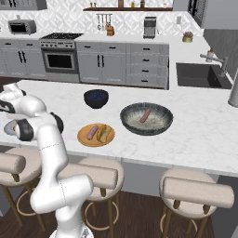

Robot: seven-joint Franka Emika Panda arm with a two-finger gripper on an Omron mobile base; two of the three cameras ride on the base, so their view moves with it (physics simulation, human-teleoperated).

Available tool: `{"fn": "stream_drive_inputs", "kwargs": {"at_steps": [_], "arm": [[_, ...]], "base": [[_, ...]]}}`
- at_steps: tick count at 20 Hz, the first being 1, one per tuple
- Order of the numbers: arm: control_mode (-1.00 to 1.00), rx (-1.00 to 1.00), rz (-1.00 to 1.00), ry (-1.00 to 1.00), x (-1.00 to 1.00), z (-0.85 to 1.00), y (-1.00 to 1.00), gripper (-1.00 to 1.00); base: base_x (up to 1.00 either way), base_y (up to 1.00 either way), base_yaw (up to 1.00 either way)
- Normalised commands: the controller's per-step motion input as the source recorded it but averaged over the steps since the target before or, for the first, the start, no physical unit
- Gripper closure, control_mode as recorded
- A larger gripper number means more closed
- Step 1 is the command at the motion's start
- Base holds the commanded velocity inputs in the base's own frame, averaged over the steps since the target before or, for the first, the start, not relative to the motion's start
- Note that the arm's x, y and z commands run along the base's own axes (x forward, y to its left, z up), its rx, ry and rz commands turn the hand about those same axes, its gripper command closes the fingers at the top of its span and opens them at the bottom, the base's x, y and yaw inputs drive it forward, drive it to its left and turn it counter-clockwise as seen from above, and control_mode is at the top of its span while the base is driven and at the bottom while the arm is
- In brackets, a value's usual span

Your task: Place one bun and one sausage from the bowl on each plate.

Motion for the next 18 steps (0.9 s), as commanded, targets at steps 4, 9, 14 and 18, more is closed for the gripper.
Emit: {"fn": "stream_drive_inputs", "kwargs": {"at_steps": [4,9,14,18], "arm": [[-1.00,0.00,0.00,0.00,0.00,0.02,0.00,-1.00],[-1.00,0.00,-0.01,0.00,-0.12,0.24,-0.20,-1.00],[-1.00,0.07,-0.07,0.00,-0.48,0.07,-0.91,-1.00],[-1.00,0.13,-0.03,-0.04,-0.65,-0.08,-1.00,-1.00]], "base": [[0.00,0.00,0.00],[0.00,0.00,0.00],[0.00,0.00,0.00],[0.00,0.00,0.00]]}}
